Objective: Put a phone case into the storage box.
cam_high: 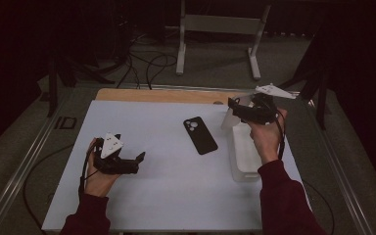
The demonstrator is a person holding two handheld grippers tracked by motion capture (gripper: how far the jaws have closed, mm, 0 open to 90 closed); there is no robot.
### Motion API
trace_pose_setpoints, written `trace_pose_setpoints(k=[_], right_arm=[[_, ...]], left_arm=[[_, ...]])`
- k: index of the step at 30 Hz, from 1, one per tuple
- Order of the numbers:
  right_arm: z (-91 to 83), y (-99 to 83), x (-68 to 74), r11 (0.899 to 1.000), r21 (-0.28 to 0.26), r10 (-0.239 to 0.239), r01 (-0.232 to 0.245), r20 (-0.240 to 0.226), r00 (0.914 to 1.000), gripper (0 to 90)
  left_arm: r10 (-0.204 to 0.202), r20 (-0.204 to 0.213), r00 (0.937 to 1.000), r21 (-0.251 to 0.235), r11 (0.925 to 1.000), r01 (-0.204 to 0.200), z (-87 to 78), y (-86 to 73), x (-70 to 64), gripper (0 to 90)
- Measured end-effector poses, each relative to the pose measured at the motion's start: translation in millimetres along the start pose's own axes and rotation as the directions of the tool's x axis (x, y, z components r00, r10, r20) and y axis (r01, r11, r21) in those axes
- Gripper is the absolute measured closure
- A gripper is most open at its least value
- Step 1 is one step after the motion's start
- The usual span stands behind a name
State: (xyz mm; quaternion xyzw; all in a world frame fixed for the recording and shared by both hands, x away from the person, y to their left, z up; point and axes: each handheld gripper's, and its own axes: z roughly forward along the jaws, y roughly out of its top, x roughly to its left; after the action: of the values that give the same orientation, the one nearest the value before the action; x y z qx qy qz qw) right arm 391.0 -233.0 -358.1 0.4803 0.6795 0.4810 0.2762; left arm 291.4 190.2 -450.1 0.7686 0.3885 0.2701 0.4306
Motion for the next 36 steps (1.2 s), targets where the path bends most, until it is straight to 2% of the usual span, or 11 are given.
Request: trace_pose_setpoints(k=[25, 36], right_arm=[[3.9, 4.5, -7.4, 1.000, -0.009, 0.010, -0.009, 0.036, 0.9993, 16.8], [9.5, 3.2, -14.4, 1.000, -0.006, 0.023, -0.023, 0.070, 0.9972, 16.7]], left_arm=[[-0.032, -0.032, 0.9990, 0.000, 0.9995, 0.032, -13.5, -20.1, 11.9, 0.0], [-0.054, -0.049, 0.9974, -0.013, 0.9985, 0.053, -18.8, -26.4, 16.5, 0.0]])
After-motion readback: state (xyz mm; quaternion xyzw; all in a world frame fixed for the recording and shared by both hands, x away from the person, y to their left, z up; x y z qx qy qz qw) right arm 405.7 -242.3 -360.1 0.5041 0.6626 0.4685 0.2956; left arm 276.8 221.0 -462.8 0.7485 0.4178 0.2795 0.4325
